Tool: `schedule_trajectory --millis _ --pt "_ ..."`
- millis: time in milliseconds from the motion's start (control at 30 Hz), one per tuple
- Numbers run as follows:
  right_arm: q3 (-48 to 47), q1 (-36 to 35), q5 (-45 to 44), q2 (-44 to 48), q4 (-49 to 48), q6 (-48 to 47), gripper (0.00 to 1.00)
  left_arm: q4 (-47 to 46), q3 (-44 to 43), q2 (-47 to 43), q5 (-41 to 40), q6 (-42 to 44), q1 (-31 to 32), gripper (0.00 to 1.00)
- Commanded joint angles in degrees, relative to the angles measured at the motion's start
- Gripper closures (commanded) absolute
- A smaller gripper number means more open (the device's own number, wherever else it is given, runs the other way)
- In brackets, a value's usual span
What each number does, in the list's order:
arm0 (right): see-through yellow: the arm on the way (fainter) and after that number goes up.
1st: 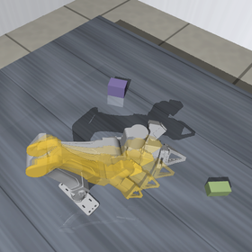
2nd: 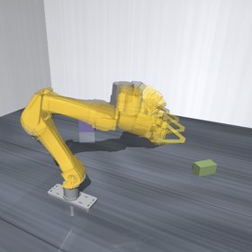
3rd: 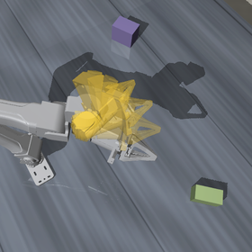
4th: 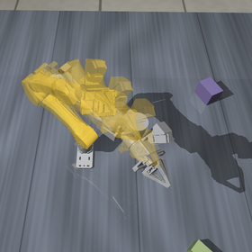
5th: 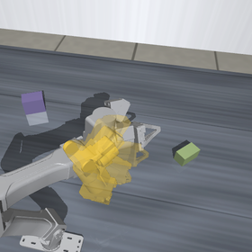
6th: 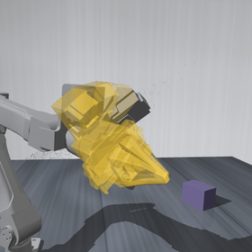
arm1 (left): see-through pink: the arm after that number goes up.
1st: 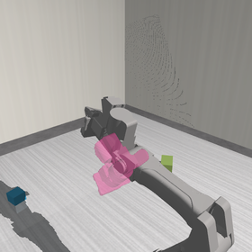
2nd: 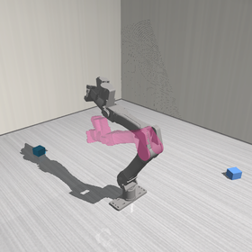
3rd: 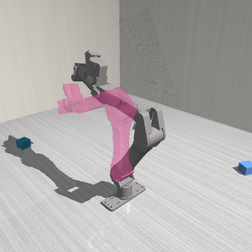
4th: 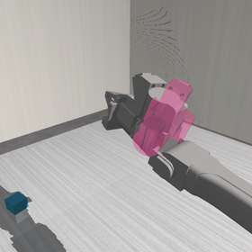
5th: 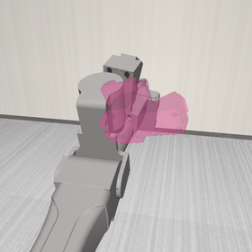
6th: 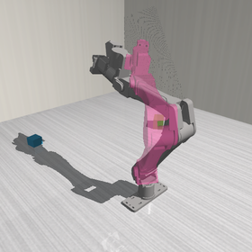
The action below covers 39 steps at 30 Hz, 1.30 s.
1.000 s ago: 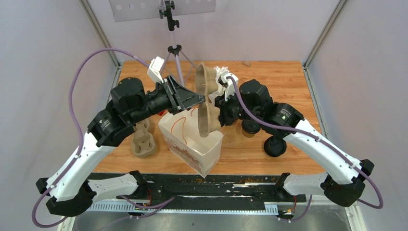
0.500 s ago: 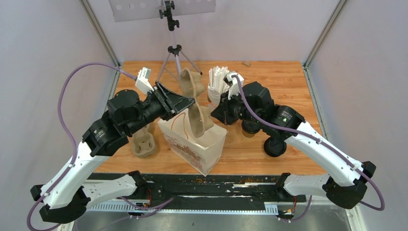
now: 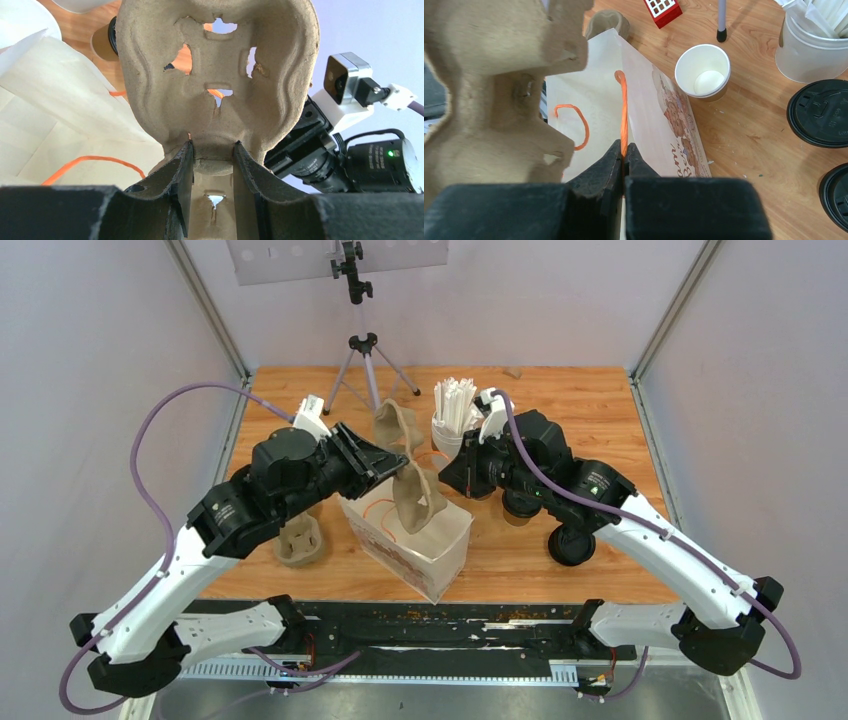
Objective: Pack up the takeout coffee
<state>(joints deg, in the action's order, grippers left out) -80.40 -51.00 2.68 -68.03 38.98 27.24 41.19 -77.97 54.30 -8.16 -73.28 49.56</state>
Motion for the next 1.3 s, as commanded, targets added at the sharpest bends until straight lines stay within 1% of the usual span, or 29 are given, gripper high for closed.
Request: schedule_trajectory --millis 0,167,300,467,567,700,833,967,1033,1100,1267 --pt "0.54 0.20 -1.60 2.16 -1.86 2.63 1.00 -3.50 -1.94 1.66 -0.92 -1.87 0.62 0.75" --pt "1.12 0.21 -2.29 3.07 -2.34 2.90 1.00 -5.32 -5.86 4.17 0.93 -1.31 0.96 0.74" --pt "1.80 0.20 -2.60 3.74 -2.20 2.68 1.00 -3.99 -6.12 3.53 -2.69 -3.36 3.40 0.75" --pt "2.06 0.20 -2.59 4.13 -2.03 2.50 1.00 2.35 -5.60 1.68 -7.58 -6.30 4.42 0.75" --pt "2.41 0.20 -2.62 4.49 -1.68 2.79 1.00 3.41 -3.27 0.65 -8.25 -8.78 4.99 0.75" --pt "3.34 0.20 -2.60 5.01 -2.07 3.16 1.00 0.18 1.06 -0.34 -7.87 -11.45 5.64 0.75" --pt "2.97 0.20 -2.60 5.01 -2.23 3.07 1.00 4.78 -0.44 0.87 -9.20 -11.82 6.55 0.75" --pt "2.37 0.20 -2.64 4.60 -1.94 2.47 1.00 9.21 -2.85 2.99 -12.17 -13.11 7.12 0.79" --pt "2.43 0.20 -2.63 4.57 -1.93 2.54 1.00 10.16 -3.40 4.02 -12.77 -14.08 7.21 0.77" --pt "2.80 0.20 -2.63 4.62 -1.98 2.65 1.00 11.59 -3.58 4.97 -13.12 -15.70 7.36 0.77" --pt "3.68 0.20 -2.65 4.70 -1.73 2.38 1.00 14.58 -4.08 6.05 -15.35 -21.32 10.27 0.80"
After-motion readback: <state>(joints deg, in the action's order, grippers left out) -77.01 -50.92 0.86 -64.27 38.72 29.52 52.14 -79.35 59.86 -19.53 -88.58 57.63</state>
